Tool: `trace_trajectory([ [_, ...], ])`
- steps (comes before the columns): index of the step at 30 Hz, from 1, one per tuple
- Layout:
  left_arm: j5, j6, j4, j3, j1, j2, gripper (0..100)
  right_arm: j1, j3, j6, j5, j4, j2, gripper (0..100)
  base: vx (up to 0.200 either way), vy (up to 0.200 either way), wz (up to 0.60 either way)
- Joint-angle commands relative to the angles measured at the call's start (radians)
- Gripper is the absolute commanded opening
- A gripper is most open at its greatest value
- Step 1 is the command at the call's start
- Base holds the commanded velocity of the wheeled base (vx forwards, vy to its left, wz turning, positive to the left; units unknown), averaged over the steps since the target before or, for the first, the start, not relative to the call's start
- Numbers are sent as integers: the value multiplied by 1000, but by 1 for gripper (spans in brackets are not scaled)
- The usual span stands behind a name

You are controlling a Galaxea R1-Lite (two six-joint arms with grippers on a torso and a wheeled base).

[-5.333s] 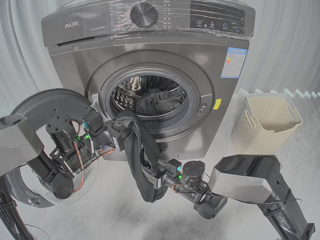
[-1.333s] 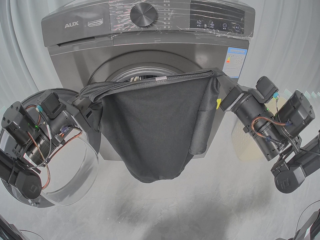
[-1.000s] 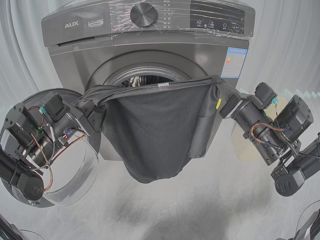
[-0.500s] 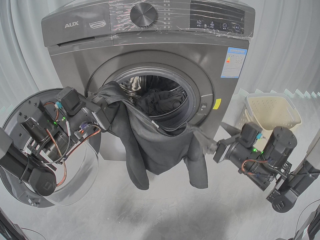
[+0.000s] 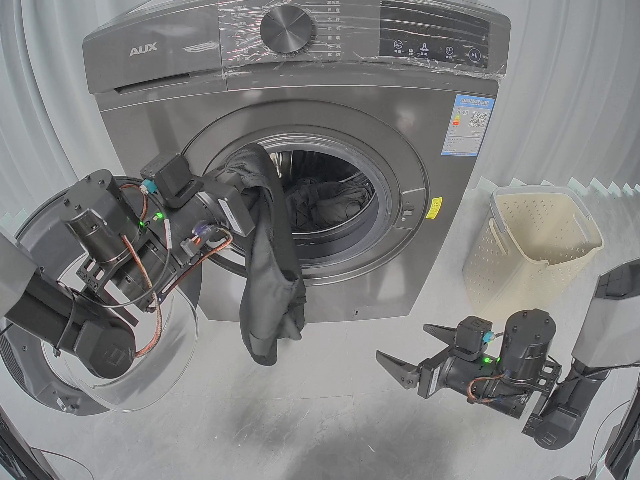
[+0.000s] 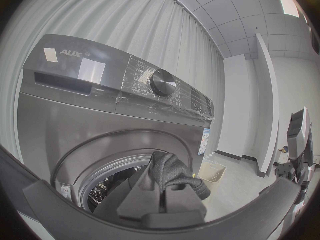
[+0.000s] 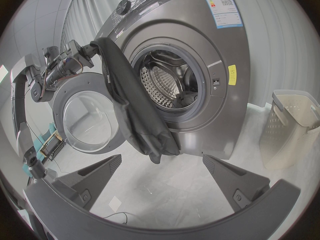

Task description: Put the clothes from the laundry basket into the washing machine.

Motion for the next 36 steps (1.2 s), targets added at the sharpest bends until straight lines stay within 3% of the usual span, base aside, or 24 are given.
trace_trajectory([
  [1, 6, 0, 10, -17, -20, 7, 0, 7, -97, -2, 1, -2, 102, 100, 0, 0, 0],
  [3, 6, 0, 10, -17, -20, 9, 0, 8, -102, -2, 1, -2, 102, 100, 0, 0, 0],
  [4, 6, 0, 10, -18, -20, 7, 0, 17, -177, -5, 3, 0, 107, 100, 0, 0, 0],
  [10, 4, 0, 10, -18, -23, 7, 0, 39, -336, -14, 0, 0, 188, 100, 0, 0, 0],
  [27, 4, 0, 9, -17, -41, 7, 0, 74, -484, -51, 18, 15, 309, 100, 0, 0, 0],
  [36, 6, 0, 10, -17, -57, 4, 0, 82, -651, -65, 18, 95, 375, 100, 0, 0, 0],
])
